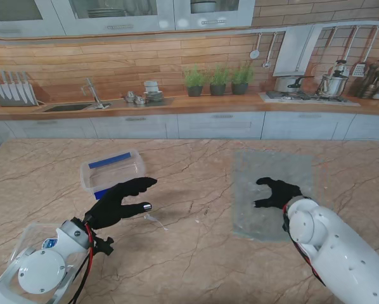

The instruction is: Fold the bubble film and place it into the plastic crate

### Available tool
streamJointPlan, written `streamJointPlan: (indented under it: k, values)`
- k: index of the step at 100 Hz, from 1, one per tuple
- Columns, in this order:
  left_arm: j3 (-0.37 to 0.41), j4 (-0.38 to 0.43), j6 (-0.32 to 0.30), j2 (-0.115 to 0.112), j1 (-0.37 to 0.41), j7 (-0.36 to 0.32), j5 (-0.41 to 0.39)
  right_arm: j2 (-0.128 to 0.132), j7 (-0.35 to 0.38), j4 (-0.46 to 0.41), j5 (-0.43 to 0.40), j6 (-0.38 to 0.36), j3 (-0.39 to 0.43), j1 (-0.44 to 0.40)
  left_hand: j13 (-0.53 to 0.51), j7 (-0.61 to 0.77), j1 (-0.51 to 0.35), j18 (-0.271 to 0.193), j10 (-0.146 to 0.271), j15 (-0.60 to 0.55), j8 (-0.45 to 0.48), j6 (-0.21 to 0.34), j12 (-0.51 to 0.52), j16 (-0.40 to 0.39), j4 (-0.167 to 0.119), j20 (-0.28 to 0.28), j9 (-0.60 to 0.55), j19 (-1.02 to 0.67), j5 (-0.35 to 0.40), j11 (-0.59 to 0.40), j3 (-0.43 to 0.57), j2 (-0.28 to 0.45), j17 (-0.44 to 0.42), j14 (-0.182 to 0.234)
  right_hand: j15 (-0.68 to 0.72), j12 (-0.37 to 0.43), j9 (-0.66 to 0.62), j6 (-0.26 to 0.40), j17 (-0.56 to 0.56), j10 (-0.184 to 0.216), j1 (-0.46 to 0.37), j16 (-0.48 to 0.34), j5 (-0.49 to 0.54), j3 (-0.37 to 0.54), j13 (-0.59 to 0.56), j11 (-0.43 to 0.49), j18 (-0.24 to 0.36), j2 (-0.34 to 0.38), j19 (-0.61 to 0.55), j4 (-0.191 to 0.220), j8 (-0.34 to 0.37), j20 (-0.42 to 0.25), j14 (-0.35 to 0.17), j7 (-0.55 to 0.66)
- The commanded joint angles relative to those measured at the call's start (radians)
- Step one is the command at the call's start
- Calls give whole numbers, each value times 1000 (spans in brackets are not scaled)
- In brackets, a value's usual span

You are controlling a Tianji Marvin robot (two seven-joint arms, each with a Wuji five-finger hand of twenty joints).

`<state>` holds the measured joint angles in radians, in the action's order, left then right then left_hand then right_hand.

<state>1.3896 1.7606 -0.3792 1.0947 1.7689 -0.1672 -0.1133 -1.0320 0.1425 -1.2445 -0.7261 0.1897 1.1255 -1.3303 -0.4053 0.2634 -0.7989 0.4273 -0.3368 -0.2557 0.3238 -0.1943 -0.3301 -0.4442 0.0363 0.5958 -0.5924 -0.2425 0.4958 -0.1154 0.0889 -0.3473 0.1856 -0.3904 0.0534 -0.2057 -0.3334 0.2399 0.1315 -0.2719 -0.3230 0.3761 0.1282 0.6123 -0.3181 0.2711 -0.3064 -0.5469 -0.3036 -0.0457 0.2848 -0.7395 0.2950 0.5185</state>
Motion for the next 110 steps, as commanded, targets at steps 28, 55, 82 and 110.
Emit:
streamJointPlan:
  k: [28,55,82,110]
  values:
    - [21,4,-22,3,29,14,-7,-32,152,-63,168,-17,-164,65,-16,-22,12,9,21,5,-2,44,2,3,-3,0,-15,12,13,15,8,-5,5,11,460,-40,6,-23,144,27,1,194,0,-49,-212,88,83,68,-542,-17,-3,-109,-88,-14]
    - [23,5,-26,3,32,18,-9,-15,246,-123,208,-45,-217,69,-17,-22,14,10,21,6,-2,45,3,3,-3,4,-15,11,15,16,1,1,3,12,465,-37,12,-44,126,23,-1,190,3,-66,-208,88,82,112,-584,-14,-1,-80,-80,-23]
    - [22,4,-19,2,31,11,-8,5,257,-190,105,-158,-167,-7,-16,-24,7,10,22,6,-2,43,2,3,-4,7,-16,11,15,15,-5,13,4,11,362,-34,-19,-39,54,43,-11,135,55,-86,-178,76,51,113,-456,-12,20,8,-103,-27]
    - [16,-1,-9,1,24,3,-5,25,249,-237,-46,-314,-101,-81,-15,-24,-1,10,22,7,-2,44,2,2,-4,8,-16,11,18,15,-15,25,4,11,270,-37,-50,-23,46,60,4,96,110,-77,-176,68,29,117,-340,-12,47,9,-124,-15]
